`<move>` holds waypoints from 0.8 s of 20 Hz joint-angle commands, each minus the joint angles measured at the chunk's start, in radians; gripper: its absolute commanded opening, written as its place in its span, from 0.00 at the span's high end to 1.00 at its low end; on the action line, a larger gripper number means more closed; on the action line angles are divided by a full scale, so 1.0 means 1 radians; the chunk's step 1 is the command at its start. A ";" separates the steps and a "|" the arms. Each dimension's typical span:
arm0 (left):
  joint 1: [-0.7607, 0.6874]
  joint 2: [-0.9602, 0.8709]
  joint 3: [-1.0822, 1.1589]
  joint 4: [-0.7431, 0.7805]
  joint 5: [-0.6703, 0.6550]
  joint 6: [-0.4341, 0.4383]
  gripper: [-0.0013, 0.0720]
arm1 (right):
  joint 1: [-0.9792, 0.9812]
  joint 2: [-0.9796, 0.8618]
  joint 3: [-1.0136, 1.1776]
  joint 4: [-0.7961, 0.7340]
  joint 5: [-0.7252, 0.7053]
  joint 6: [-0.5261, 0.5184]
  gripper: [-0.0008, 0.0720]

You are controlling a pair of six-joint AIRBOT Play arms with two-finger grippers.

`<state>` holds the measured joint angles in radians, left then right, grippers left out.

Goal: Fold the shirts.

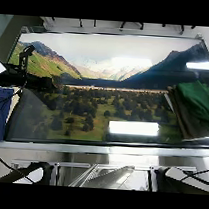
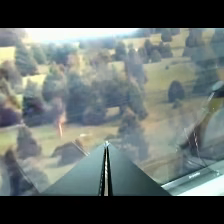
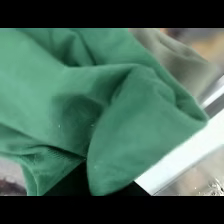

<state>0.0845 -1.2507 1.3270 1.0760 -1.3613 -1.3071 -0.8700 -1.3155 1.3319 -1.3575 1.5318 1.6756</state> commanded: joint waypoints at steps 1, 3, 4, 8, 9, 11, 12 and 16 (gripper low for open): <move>-0.001 0.000 0.001 0.001 -0.024 0.001 0.96 | -0.071 0.010 -0.050 0.090 -0.039 -0.008 0.73; -0.001 0.000 0.001 0.001 -0.024 0.001 0.96 | -0.087 0.015 -0.048 0.134 -0.025 -0.030 0.03; -0.001 0.000 0.001 0.001 -0.029 0.001 0.96 | -0.095 0.023 -0.045 0.115 0.000 -0.030 0.03; -0.001 0.001 0.001 -0.001 -0.043 -0.001 0.96 | -0.192 0.161 -0.042 0.025 0.112 0.010 0.03; -0.001 0.001 0.001 -0.006 -0.036 -0.003 0.96 | -0.221 0.222 -0.042 -0.004 0.113 0.032 0.04; -0.006 0.000 0.001 -0.004 -0.025 -0.003 0.96 | -0.256 0.356 -0.042 -0.008 0.107 0.079 0.25; -0.013 -0.001 0.001 -0.004 -0.018 -0.003 0.96 | -0.249 0.407 -0.042 0.063 0.089 0.082 0.24; -0.060 0.000 0.001 -0.004 -0.020 -0.003 0.96 | -0.006 0.531 -0.044 0.500 0.032 0.084 0.52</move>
<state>0.0528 -1.2514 1.3270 1.0721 -1.3842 -1.3079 -1.0069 -0.8776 1.2896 -1.1225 1.6051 1.7439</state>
